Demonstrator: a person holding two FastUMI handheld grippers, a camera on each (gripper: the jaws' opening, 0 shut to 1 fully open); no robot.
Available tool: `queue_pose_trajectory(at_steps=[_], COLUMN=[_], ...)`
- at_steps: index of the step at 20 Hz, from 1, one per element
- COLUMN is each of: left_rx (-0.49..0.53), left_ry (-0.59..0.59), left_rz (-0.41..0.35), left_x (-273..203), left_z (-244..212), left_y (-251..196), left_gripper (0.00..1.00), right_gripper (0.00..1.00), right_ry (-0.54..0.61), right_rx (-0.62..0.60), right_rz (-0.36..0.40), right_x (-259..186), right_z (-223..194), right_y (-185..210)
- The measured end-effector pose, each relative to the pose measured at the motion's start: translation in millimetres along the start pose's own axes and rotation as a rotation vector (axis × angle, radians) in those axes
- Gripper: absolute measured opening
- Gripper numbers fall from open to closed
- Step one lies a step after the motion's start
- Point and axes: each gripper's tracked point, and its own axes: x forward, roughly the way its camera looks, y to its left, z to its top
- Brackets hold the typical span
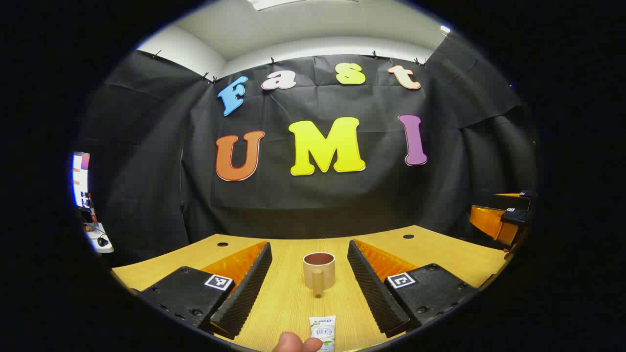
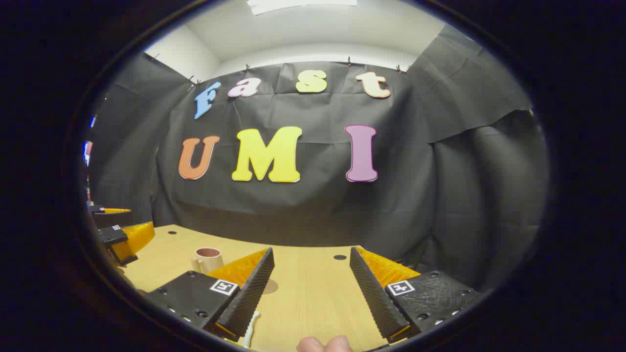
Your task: Put the toothbrush and toothpaste on the desktop into the cup, then pick up the cup and place it on the coaster on the desktop.
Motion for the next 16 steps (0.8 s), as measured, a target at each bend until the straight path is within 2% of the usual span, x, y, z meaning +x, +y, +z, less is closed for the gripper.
queue_pose_trajectory(at_steps=[16], left_rx=[-0.01], left_ry=[0.03], left_rz=[0.001], left_x=[3.5], left_z=[-9.2], left_y=[-1.4], left_gripper=[0.99], right_gripper=[0.96], right_ry=[0.009], right_rx=[0.021], right_rz=[-0.017], right_x=[-1.7], right_z=[-3.2], right_y=[-2.2])
